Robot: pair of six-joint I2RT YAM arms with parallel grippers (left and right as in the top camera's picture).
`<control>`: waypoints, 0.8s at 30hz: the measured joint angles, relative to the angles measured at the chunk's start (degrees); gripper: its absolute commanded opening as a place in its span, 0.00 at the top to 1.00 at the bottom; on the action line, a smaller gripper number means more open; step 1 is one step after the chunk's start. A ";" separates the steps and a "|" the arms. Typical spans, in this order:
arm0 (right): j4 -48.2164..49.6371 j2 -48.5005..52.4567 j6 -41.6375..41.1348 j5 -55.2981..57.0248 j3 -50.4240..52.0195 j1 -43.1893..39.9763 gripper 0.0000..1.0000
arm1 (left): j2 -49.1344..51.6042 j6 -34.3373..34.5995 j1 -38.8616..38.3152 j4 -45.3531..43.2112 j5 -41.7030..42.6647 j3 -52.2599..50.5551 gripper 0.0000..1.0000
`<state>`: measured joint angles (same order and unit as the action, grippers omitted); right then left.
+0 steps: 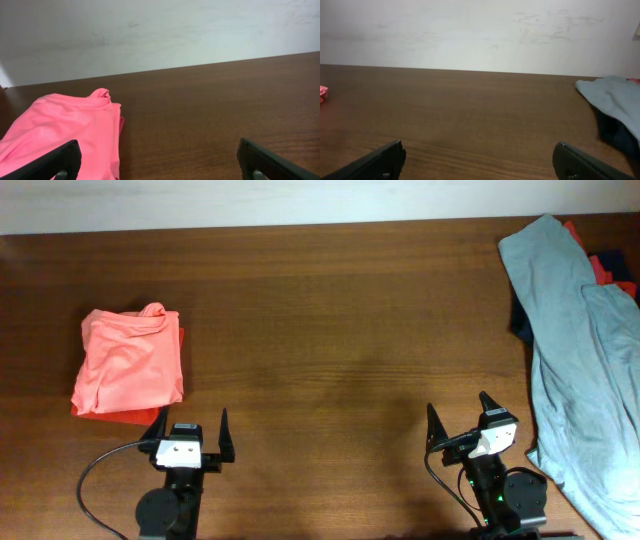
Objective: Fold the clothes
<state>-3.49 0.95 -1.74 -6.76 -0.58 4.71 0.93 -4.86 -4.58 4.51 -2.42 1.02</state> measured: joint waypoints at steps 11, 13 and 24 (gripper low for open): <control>0.00 0.00 0.02 0.00 0.00 0.00 0.01 | 0.00 0.02 -2.56 0.02 -0.17 0.00 0.01; 0.00 0.00 0.02 0.00 0.00 0.00 0.01 | 0.00 0.02 -2.56 0.02 -0.17 0.00 0.01; 0.02 0.00 0.02 0.00 0.00 0.00 0.01 | 0.00 0.02 -2.56 0.02 -0.17 0.00 0.01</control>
<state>-3.46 0.95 -1.72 -6.76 -0.58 4.71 0.93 -4.84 -7.14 4.54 -2.59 1.02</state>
